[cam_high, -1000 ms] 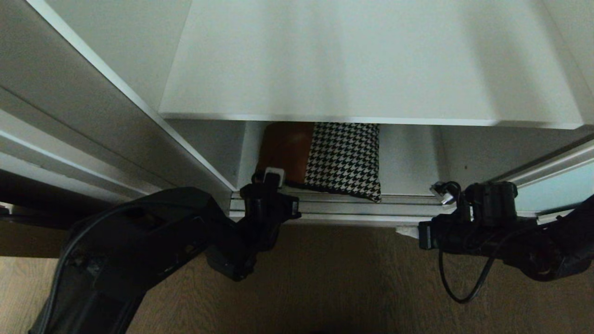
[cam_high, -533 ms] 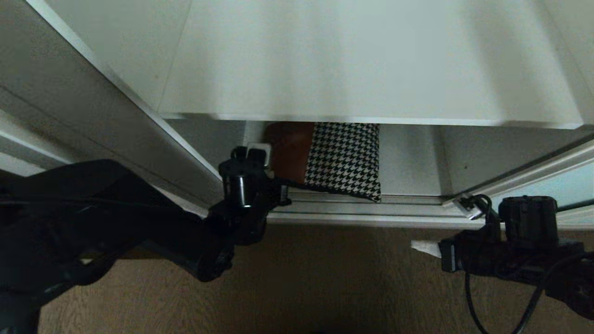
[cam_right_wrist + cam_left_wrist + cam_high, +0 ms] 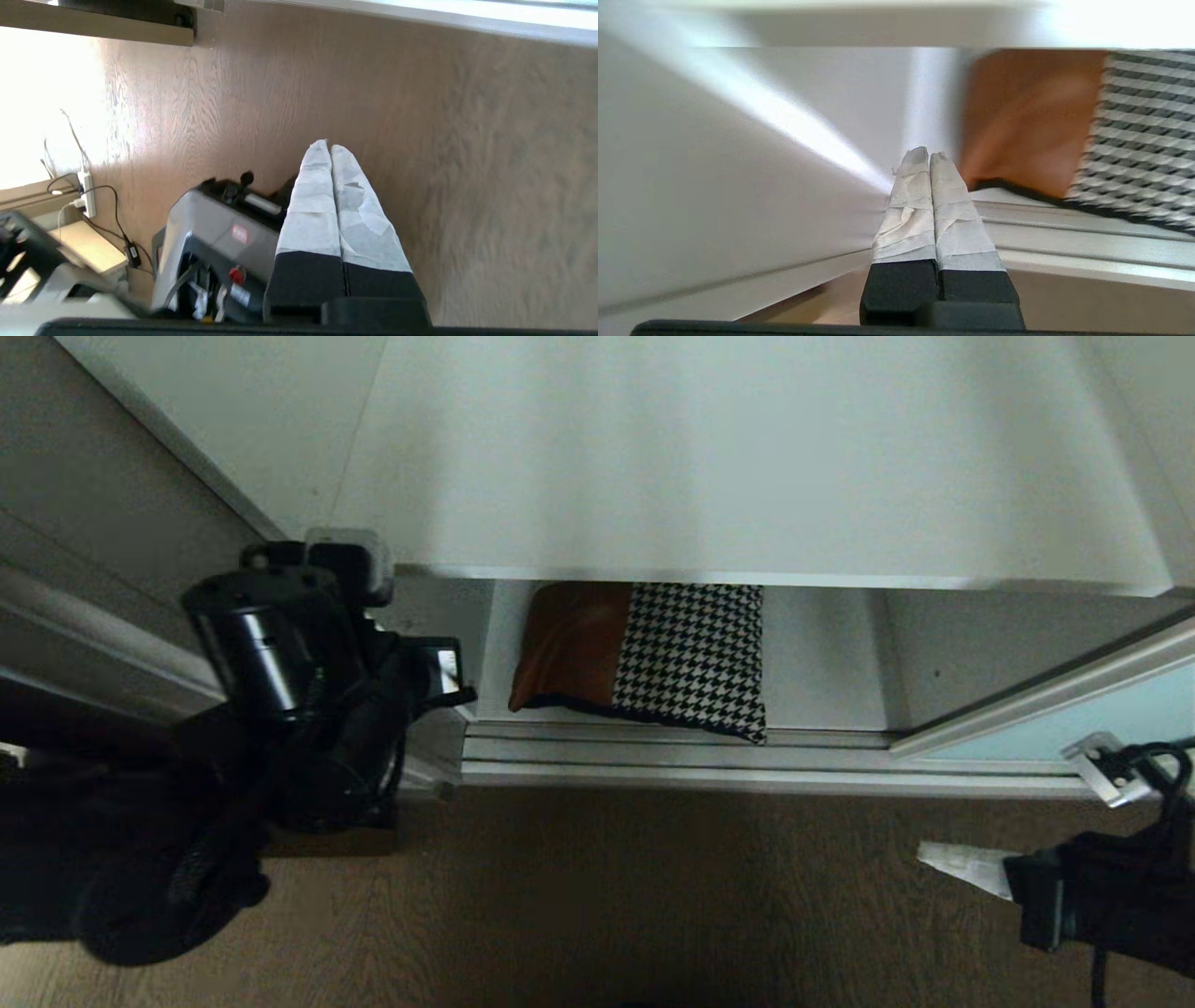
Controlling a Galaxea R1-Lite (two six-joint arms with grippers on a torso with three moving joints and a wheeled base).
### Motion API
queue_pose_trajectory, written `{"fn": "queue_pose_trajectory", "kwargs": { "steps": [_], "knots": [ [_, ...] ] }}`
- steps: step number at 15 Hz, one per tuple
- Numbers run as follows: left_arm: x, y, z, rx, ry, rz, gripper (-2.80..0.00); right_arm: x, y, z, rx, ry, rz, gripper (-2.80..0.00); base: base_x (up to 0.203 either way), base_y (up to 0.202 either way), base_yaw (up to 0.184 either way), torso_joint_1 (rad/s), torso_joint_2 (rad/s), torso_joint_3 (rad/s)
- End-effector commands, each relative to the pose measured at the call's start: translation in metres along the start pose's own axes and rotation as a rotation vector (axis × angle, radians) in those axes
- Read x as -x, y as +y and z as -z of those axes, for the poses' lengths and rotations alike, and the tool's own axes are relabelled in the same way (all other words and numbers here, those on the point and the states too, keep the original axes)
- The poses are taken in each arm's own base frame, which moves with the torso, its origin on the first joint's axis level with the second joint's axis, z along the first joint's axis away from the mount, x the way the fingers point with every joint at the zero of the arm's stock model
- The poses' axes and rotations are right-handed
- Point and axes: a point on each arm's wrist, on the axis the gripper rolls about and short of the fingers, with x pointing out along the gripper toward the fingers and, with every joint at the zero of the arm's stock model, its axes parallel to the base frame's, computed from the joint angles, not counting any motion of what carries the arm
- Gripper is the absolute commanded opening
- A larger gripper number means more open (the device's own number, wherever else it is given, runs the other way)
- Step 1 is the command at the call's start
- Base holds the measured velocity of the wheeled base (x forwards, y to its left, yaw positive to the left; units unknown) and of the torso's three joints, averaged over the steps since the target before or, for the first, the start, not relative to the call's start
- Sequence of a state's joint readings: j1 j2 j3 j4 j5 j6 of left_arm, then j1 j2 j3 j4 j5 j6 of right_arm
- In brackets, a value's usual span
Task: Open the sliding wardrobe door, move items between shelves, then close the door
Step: Close the door
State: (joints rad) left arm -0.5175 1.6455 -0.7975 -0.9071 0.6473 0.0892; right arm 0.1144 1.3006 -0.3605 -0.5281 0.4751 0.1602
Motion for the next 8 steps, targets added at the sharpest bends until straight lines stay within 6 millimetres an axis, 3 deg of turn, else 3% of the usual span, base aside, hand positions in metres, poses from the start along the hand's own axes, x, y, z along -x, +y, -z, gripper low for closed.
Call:
{"fn": "queue_pose_trajectory", "kwargs": {
  "steps": [1,4,8],
  "knots": [
    [0.035,0.044,-0.016,0.034,-0.049,-0.067,-2.8,0.046,0.02,0.001,0.033,-0.092,0.011,-2.8,0.0,0.0,0.0,0.0,0.0,0.0],
    [0.069,0.089,-0.01,0.037,-0.06,-0.175,-2.8,0.083,0.033,0.018,0.01,-0.099,0.056,-2.8,0.0,0.0,0.0,0.0,0.0,0.0],
    [0.11,0.139,0.012,0.03,-0.056,-0.37,-2.8,0.109,0.045,0.026,-0.073,-0.161,0.072,-2.8,0.0,0.0,0.0,0.0,0.0,0.0]
  ]
}}
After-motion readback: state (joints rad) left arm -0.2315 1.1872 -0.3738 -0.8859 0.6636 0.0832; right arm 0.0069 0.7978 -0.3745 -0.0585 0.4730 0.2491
